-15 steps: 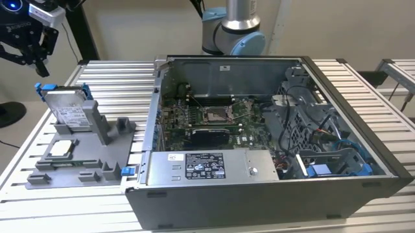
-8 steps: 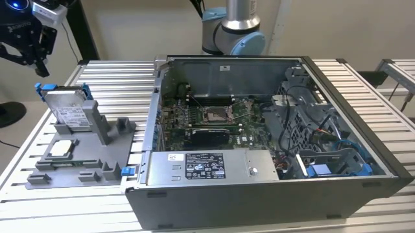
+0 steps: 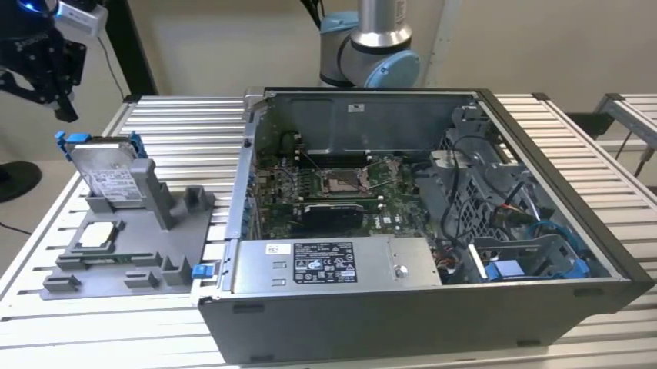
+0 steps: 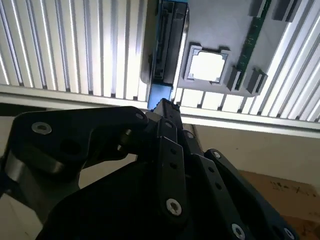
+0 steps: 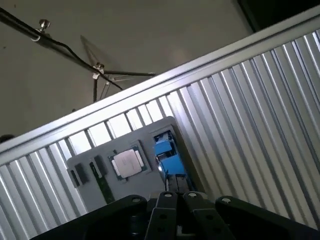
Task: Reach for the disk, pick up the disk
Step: 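Pick up the disk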
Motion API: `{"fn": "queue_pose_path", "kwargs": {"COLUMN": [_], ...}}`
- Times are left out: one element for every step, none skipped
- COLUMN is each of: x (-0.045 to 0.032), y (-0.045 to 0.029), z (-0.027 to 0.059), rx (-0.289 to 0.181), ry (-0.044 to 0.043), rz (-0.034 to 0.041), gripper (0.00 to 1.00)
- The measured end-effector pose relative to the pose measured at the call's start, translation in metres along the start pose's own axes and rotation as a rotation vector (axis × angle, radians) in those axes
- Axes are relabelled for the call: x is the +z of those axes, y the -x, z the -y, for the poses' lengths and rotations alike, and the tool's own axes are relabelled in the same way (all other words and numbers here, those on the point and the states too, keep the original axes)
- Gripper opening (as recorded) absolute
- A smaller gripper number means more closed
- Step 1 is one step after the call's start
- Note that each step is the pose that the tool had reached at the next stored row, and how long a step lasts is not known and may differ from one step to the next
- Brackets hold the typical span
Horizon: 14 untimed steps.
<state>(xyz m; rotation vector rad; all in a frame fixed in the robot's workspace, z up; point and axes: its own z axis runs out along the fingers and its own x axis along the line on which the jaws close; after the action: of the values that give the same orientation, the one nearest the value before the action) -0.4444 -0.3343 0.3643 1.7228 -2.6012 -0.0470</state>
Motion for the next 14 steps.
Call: {"fn": "queue_pose_path", "kwargs": {"x": [0.0,0.0,0.0,0.0,0.0,0.0,0.0,0.0,0.0,0.0,0.0,0.0,0.0001,0.0001], "y": [0.0,0.0,0.0,0.0,0.0,0.0,0.0,0.0,0.0,0.0,0.0,0.0,0.0,0.0], "z": [0.0,0.0,0.0,0.0,0.0,0.0,0.0,0.0,0.0,0.0,0.0,0.0,0.0,0.0], "rx": [-0.018,-0.036,-0.054,-0.072,-0.09,-0.109,-0.127,-0.145,-0.163,-0.181,-0.199,-0.218,-0.235,-0.252], "ry": [0.0,-0.0001,0.0,-0.0001,-0.0001,-0.0001,-0.0002,-0.0002,-0.0003,-0.0004,-0.0006,-0.0011,-0.0015,-0.002], "rz": [-0.0007,-0.0013,-0.002,-0.0026,-0.0033,-0.004,-0.0046,-0.0053,-0.006,-0.0066,-0.0072,-0.0077,-0.0081,-0.0084], "gripper": [0.0,0.0,0.0,0.0,0.0,0.0,0.0,0.0,0.0,0.0,0.0,0.0,0.0,0.0]}}
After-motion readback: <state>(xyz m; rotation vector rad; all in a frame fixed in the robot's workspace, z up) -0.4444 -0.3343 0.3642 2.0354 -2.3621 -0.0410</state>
